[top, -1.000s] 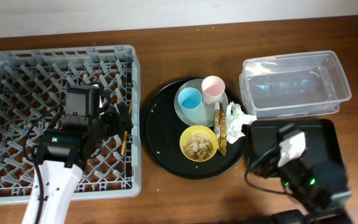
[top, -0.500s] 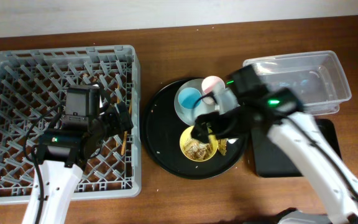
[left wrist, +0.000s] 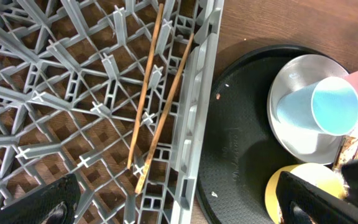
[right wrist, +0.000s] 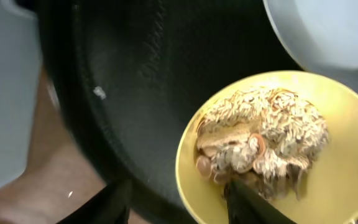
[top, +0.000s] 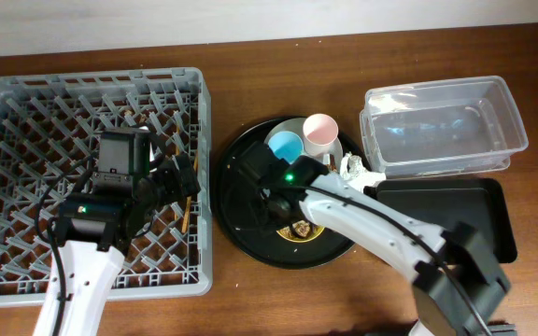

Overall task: Sort waste into correct bins and load items into the dishwasher rack
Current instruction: 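Lift the yellow bowl with the right gripper over the black tray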

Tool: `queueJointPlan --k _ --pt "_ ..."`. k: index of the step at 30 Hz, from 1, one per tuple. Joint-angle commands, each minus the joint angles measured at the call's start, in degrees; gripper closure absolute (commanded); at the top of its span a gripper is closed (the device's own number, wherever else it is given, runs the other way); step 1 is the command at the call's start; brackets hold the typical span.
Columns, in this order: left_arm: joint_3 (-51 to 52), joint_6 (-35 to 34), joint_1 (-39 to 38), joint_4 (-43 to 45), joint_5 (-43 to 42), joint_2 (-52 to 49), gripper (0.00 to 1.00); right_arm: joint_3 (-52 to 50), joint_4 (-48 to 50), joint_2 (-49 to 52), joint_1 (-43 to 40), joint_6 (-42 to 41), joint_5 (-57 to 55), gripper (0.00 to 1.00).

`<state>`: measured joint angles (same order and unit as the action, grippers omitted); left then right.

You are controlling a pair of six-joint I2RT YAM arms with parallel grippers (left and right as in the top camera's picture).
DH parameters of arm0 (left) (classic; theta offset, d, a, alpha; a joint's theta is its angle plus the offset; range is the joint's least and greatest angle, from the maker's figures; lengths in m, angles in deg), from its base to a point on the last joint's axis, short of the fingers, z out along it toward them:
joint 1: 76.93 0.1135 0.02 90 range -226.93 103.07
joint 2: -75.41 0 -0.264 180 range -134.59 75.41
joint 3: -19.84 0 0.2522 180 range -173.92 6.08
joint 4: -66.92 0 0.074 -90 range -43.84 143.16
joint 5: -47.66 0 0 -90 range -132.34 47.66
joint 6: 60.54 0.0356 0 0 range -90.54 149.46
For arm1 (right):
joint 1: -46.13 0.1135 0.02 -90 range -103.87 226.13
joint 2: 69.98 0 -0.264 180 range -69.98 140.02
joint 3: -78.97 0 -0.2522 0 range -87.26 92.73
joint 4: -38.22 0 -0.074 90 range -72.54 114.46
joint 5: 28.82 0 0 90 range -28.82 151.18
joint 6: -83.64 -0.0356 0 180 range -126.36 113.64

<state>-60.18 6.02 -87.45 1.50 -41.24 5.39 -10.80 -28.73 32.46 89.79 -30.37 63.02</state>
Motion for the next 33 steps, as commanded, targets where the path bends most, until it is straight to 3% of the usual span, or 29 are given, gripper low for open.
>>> queueJointPlan --k 1,3,6,13,16,19,25,33 --pt "-0.63 -0.33 0.20 -0.09 0.37 0.24 0.01 0.24 2.10 3.26 0.92 -1.25 -1.68 0.52" --pt "-0.63 -0.33 0.20 -0.09 0.37 0.22 0.01 -0.04 3.82 4.42 1.53 -1.40 -1.70 0.54" --pt "-0.63 -0.33 0.20 -0.09 0.37 0.22 0.01 -0.20 4.59 4.79 1.84 -1.42 -2.29 0.67" --pt "-0.63 -0.33 0.20 -0.09 0.37 0.22 0.01 -6.01 8.48 4.83 1.81 -2.03 -3.45 0.69" --pt "-0.63 -0.33 0.20 -0.09 0.37 0.24 0.01 -6.08 8.46 4.83 1.81 -2.03 -3.65 0.88" --pt "-0.63 -0.33 0.20 -0.09 0.37 0.22 0.01 -6.08 7.28 4.81 1.73 -2.01 -3.63 0.96" --pt "-0.63 -0.33 0.20 -0.09 0.37 0.24 0.01 -1.31 0.24 1.75 1.60 -0.46 -4.11 0.96" --pt "-0.63 -0.33 0.20 -0.09 0.37 0.22 0.01 14.45 -19.82 -1.79 0.11 0.17 -10.97 0.96"
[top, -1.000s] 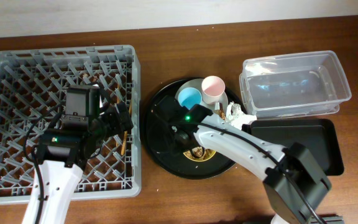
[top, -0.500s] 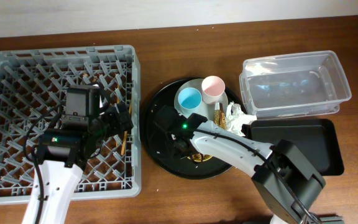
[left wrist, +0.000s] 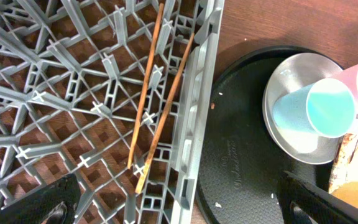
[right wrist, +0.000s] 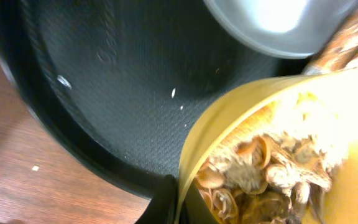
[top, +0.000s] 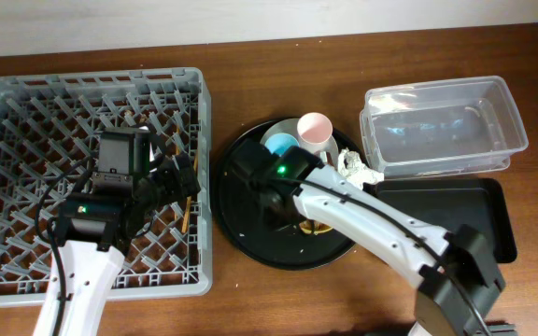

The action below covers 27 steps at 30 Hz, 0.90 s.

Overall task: Sort waste into correct bins and load items into the dishwasher rack
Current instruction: 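Lift the yellow bowl with the right gripper over the black tray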

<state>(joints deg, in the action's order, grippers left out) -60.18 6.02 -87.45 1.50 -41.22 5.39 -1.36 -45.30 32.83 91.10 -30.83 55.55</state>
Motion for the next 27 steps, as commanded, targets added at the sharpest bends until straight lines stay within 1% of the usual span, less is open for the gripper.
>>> queueJointPlan --k 1,3,5,6,9,11,13,15,16,20,23,25,27 --pt "-0.63 -0.33 0.20 -0.09 0.35 0.22 0.01 7.34 -5.88 -2.16 -3.13 2.40 -3.45 0.96" --pt "-0.63 -0.33 0.20 -0.09 0.35 0.22 0.01 11.26 -8.63 -2.16 -8.55 6.25 -3.02 0.96" --pt "-0.63 -0.33 0.20 -0.09 0.35 0.22 0.01 14.25 -8.79 -2.16 -16.11 10.64 -0.83 0.96" --pt "-0.63 -0.33 0.20 -0.09 0.35 0.22 0.01 15.13 -8.04 -2.16 -20.09 12.61 0.66 0.96" --pt "-0.63 -0.33 0.20 -0.09 0.35 0.22 0.01 15.37 -1.25 -2.03 -32.50 18.01 8.37 0.96" --pt "-0.63 -0.33 0.20 -0.11 0.37 0.22 0.01 15.37 1.90 -1.95 -39.67 18.49 12.66 0.96" --pt "-0.63 -0.33 0.20 -0.11 0.35 0.22 0.01 15.37 2.51 -1.95 -45.88 18.51 12.94 0.96" --pt "-0.63 -0.33 0.20 -0.09 0.35 0.22 0.01 15.37 -0.31 -1.95 -51.28 18.49 12.94 0.96" --pt "-0.63 -0.33 0.20 -0.11 0.35 0.22 0.01 15.37 -3.19 -1.95 -54.25 18.47 12.96 0.96" --pt "-0.63 -0.33 0.20 -0.11 0.35 0.22 0.01 15.34 -12.94 -1.95 -60.72 18.58 15.93 0.96" --pt "-0.63 -0.33 0.20 -0.11 0.35 0.22 0.01 15.02 -20.02 -1.95 -64.39 22.45 20.72 0.96" --pt "-0.63 -0.33 0.20 -0.11 0.35 0.24 0.01 14.23 -22.16 -1.95 -65.75 26.08 24.72 0.96" --pt "-0.63 -0.33 0.20 -0.11 0.35 0.24 0.01 12.76 -22.91 -1.95 -66.14 27.50 26.27 0.96"
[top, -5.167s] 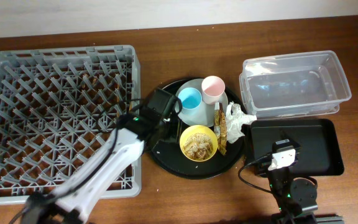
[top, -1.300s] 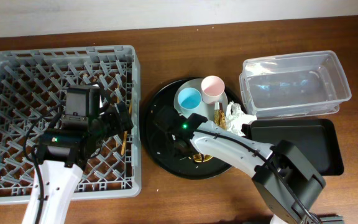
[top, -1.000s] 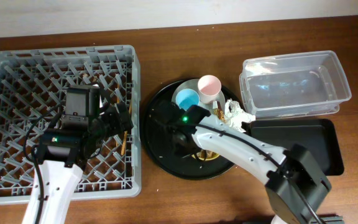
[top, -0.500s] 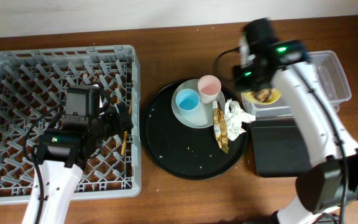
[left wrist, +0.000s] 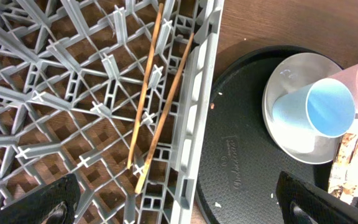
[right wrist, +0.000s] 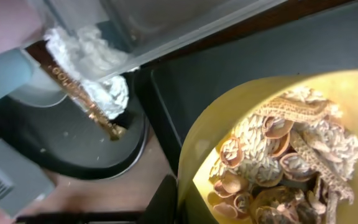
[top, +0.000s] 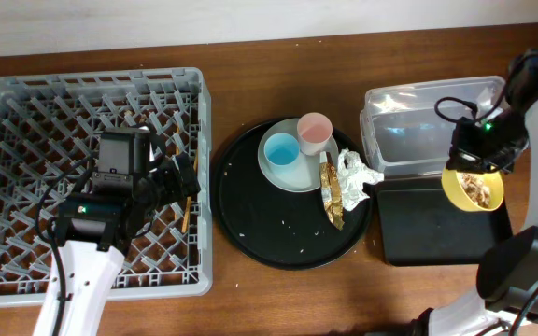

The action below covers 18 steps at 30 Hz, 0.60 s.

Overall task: Sort waste into correct bins and load items into the dishwasher rack
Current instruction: 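Lift the yellow bowl with the right gripper over the black tray, then tip the yellow bowl to dump food scraps onto the black tray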

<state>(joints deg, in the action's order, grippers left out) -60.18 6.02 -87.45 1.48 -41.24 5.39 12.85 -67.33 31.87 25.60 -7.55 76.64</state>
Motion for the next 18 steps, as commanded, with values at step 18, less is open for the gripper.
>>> queueJointPlan --k 18 --pt "-0.63 -0.33 0.20 -0.09 0.37 0.22 0.01 -39.67 10.64 -0.98 -23.12 41.72 49.70 0.96"
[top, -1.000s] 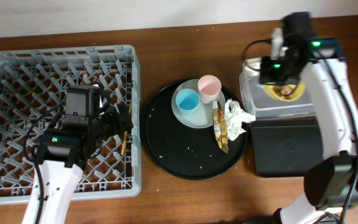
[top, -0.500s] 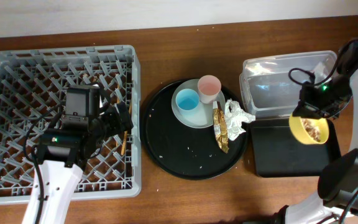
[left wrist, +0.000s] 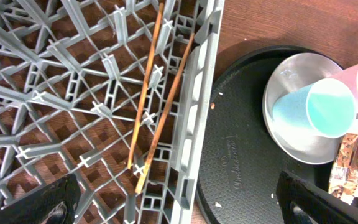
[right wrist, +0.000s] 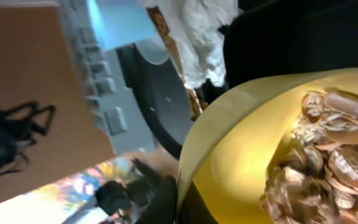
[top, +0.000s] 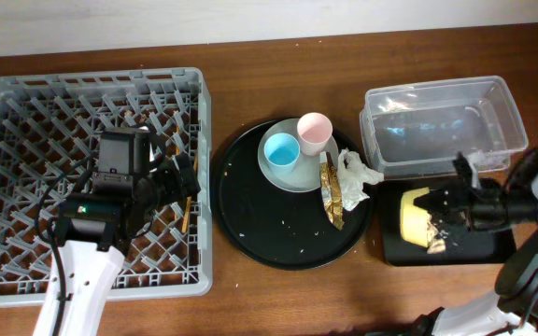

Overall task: Sort waste into correct bins and load items into the dishwasher rack
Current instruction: 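Tip the yellow bowl to dump food scraps onto the black tray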

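My right gripper point(top: 444, 213) is shut on the rim of the yellow bowl point(top: 416, 216), which is tipped steeply on its side over the black bin point(top: 479, 245). In the right wrist view the yellow bowl point(right wrist: 253, 137) fills the frame with food scraps point(right wrist: 331, 155) still in it, and the right gripper point(right wrist: 178, 198) pinches its edge. My left gripper point(left wrist: 179, 211) hangs open over the right edge of the grey dishwasher rack point(top: 26, 112), above two chopsticks point(left wrist: 146, 93) lying in it.
A round black tray point(top: 260, 224) holds a silver plate point(top: 292, 177) with a blue cup point(top: 280, 149), a pink cup point(top: 314, 131), a gold wrapper point(top: 332, 194) and a crumpled tissue point(top: 355, 168). A clear plastic bin point(top: 442, 126) stands behind the black bin.
The bowl hung upright over the black bin's right side; it is now lower and further left over the bin, tipped on its side. The left arm has not moved.
My right gripper stood open around the bowl's rim on the round tray. Then it was shut on the rim with the bowl tilted up. Then the bowl hung upright over the black bin, and now it is tipped over it. The left gripper stayed open over the rack.
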Tool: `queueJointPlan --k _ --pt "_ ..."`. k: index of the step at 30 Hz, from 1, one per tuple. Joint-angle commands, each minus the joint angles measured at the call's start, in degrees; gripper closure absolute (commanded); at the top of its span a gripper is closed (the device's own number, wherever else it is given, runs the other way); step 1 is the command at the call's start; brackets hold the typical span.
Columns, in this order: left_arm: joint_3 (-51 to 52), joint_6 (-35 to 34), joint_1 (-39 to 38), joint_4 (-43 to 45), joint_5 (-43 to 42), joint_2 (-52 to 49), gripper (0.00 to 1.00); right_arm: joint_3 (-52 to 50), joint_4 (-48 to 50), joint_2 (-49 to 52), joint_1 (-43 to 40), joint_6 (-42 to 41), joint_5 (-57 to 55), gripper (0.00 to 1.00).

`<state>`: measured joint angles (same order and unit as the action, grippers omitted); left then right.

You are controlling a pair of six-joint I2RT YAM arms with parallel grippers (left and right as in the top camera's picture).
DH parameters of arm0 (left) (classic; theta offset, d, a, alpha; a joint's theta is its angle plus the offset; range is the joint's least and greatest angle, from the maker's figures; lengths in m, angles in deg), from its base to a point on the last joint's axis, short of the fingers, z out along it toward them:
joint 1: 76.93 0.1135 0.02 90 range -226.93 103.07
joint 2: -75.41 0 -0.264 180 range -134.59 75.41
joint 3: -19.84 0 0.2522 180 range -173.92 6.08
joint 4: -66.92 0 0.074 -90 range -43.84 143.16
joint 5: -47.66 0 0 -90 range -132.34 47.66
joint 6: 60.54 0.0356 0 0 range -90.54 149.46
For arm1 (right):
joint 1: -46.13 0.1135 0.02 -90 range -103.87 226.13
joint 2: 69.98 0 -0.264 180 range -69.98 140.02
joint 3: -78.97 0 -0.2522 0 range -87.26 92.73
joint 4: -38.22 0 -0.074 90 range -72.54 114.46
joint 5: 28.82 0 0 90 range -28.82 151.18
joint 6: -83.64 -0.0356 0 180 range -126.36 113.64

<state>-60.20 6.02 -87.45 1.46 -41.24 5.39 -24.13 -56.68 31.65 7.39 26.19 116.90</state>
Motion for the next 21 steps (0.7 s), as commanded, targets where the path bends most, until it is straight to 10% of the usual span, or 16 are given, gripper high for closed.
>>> queueJointPlan --k 1,21 --pt "-0.61 -0.33 0.20 -0.07 0.37 0.22 0.00 -3.34 0.31 -0.76 -6.45 7.98 10.14 0.96" --pt "-0.61 -0.33 0.20 -0.07 0.37 0.22 0.01 -7.96 -8.22 -0.79 -17.70 8.17 27.08 0.96"
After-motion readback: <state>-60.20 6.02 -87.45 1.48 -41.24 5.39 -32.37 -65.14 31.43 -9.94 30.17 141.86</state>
